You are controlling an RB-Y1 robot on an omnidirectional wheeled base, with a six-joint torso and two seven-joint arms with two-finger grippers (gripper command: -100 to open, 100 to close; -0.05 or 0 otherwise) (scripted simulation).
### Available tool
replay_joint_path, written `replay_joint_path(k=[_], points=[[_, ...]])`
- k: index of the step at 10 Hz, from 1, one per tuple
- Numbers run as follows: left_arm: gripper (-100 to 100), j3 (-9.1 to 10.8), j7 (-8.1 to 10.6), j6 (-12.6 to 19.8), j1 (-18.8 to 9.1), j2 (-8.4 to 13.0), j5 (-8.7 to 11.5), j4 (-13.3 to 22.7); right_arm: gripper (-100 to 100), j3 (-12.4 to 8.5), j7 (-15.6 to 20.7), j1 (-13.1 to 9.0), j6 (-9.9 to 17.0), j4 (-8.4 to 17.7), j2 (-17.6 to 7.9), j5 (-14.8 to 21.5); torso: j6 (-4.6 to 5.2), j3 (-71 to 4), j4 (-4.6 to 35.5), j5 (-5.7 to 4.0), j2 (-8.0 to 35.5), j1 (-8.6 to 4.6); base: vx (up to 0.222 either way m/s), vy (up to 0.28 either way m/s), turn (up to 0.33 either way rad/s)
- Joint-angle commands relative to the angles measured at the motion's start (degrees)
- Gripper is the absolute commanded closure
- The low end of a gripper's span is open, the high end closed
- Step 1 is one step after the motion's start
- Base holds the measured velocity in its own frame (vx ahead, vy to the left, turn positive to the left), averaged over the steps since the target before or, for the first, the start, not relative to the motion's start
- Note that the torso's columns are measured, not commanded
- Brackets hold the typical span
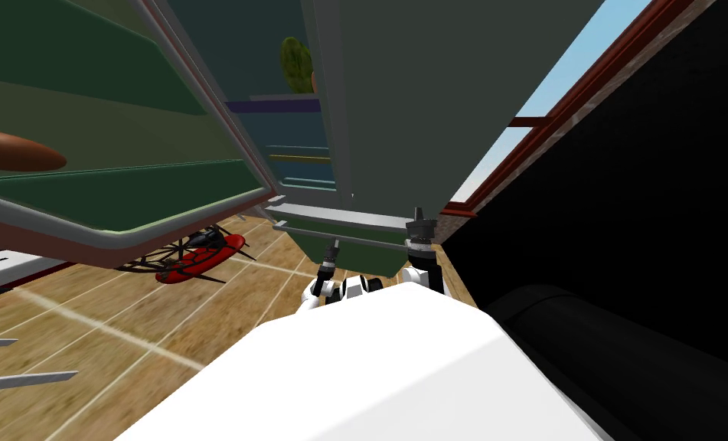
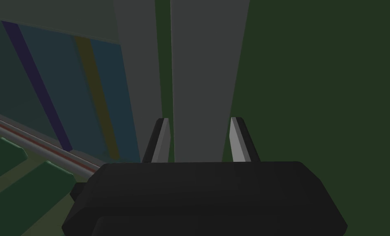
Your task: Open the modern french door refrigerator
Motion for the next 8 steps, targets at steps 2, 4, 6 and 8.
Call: replay_joint_path(k=[2, 4, 6, 8], points=[[100, 3.97, 1.22, -0.33, -2.45, -0.97, -2.41, 2.35, 0, 0.00, 0.00, 0.00, 0.00, 0.00, 0.00, 0.00, 0.00, 0.04, 0.08, 0.00, 0.10, 0.03, -0.082, 0.016, -0.038], [100, 6.37, 1.97, -0.56, -4.14, -1.78, -4.08, 4.35, 0, 0.00, 0.00, 0.00, 0.00, 0.00, 0.00, 0.00, -0.02, 0.10, 0.12, 0.00, 0.20, 0.08, -0.081, 0.026, -0.042], [100, 8.77, 2.73, -0.79, -5.83, -2.58, -5.75, 6.34, 0, 0.00, 0.00, 0.00, 0.00, 0.00, 0.00, 0.00, -0.05, 0.11, 0.14, 0.02, 0.23, 0.14, -0.089, 0.026, -0.041], [100, 11.17, 3.48, -1.02, -7.52, -3.39, -7.42, 8.33, 0, 0.00, 0.00, 0.00, 0.00, 0.00, 0.00, 0.00, -0.02, 0.12, 0.15, 0.03, 0.22, 0.09, -0.084, 0.023, -0.035]])
